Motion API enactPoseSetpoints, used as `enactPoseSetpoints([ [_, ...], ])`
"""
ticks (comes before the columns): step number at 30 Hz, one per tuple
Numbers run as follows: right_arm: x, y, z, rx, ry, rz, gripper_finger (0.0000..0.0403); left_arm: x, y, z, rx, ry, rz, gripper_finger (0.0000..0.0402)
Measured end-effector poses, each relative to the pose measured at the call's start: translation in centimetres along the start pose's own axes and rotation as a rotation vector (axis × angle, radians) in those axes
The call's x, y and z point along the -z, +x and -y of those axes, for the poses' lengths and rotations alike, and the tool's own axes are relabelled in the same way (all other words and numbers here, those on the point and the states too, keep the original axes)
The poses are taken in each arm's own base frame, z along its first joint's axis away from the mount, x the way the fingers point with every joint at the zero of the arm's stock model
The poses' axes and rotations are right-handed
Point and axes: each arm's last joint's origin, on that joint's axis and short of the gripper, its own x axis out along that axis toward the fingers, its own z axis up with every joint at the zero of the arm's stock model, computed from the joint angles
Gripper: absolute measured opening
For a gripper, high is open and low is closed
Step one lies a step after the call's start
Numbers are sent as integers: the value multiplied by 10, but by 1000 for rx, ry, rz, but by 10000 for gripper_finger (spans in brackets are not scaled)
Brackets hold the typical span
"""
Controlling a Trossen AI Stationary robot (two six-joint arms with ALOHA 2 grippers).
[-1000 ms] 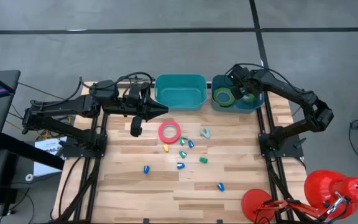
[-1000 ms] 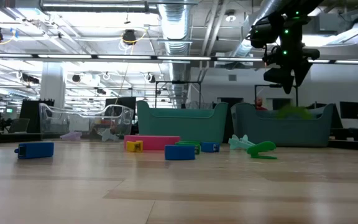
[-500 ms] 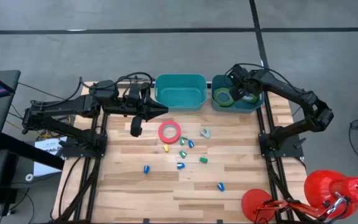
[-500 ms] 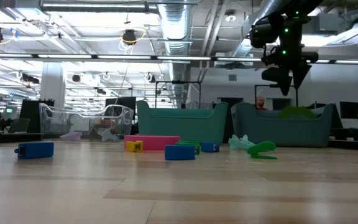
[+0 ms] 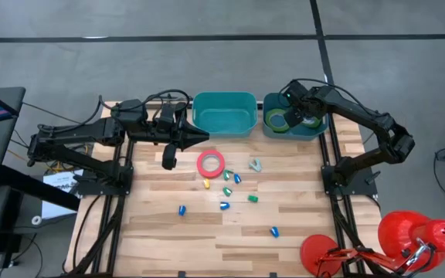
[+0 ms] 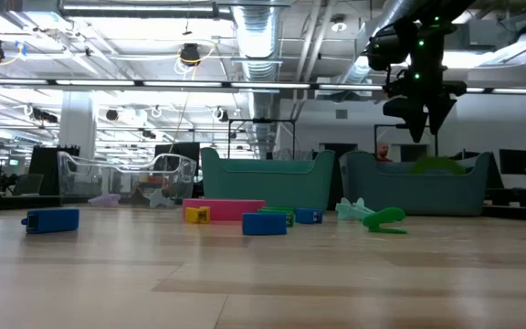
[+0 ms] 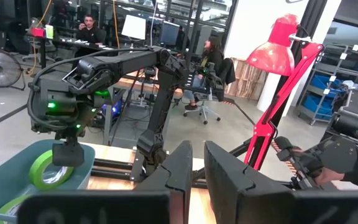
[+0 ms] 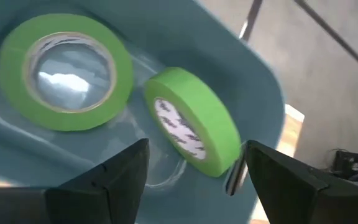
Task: Pick and place Stapler, Stapler remover, tape
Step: Put the pink tape into the blue bin
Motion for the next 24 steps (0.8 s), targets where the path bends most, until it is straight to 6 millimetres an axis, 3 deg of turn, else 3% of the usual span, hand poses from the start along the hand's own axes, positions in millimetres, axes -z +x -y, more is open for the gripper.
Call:
enactPoseSetpoints([
  [5,1,-7,-10,-58,-29,32,256,0,0,0,0,0,0,34],
  [12,7,-32,-32,-181,-105,152,237,0,0,0,0,0,0,34],
  [24,39,-82,-72,-471,-299,290,209,0,0,0,0,1,-1,34],
])
